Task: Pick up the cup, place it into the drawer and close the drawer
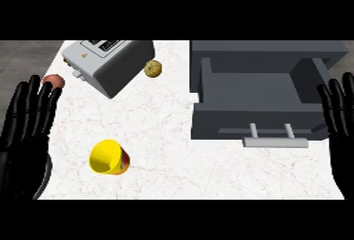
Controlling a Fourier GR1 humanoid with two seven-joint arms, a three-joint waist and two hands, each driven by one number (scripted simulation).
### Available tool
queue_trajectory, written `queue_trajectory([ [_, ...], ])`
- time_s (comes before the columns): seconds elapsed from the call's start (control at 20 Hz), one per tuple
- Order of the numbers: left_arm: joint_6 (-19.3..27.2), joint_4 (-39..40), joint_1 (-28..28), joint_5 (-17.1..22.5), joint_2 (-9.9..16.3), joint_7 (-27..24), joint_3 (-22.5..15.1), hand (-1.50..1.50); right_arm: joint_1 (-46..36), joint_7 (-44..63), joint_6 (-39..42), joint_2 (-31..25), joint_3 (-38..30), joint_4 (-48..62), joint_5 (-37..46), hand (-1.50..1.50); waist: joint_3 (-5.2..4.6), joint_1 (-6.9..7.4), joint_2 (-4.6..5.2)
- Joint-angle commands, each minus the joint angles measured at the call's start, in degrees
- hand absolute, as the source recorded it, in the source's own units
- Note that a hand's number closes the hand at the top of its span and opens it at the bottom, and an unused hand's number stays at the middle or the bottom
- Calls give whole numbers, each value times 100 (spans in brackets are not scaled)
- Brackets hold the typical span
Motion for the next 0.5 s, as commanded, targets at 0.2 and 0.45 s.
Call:
queue_trajectory([
  [0.2,-78,-404,268,-268,-197,-262,-401,-150,319,44,211,99,192,-190,-119,-150,-16,-56,173],
  [0.45,-154,-497,624,1098,-284,313,-160,-150,119,520,377,139,345,-38,-546,-150,-18,-34,175],
])
